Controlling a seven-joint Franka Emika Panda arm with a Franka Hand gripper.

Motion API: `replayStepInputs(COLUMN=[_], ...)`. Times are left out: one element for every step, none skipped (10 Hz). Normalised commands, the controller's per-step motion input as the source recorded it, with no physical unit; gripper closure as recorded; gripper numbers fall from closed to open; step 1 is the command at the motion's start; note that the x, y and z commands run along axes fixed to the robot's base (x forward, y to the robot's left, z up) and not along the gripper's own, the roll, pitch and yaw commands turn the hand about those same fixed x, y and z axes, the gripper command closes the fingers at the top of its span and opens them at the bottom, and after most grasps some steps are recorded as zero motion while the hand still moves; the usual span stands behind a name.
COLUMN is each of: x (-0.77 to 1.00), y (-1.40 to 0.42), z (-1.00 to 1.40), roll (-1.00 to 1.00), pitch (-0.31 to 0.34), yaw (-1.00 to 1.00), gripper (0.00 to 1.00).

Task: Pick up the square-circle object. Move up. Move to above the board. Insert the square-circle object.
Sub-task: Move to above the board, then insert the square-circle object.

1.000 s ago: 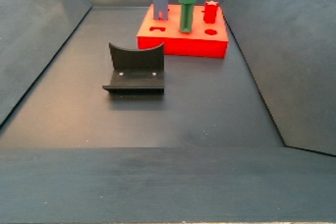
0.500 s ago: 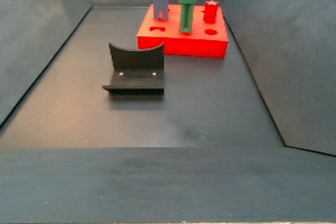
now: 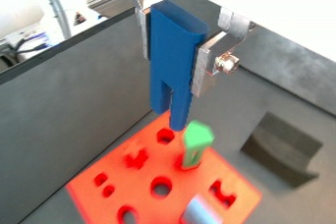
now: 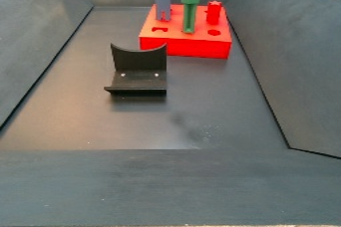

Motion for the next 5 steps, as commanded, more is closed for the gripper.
replayStepInputs(x=[0.14, 0.11, 0.09, 0.00, 0.03], y=[-0.49, -0.26, -0.18, 0.00, 0.00], z=[0.10, 0.06, 0.05, -0.03, -0.05], roll=[0.02, 0.02, 0.02, 0.01, 0.00], pitch=[0.142, 0.129, 0.113, 0.000, 0.000], yaw=[0.00, 0.01, 0.00, 0.00, 0.00], gripper=[1.00, 1.00, 1.00, 1.00, 1.00])
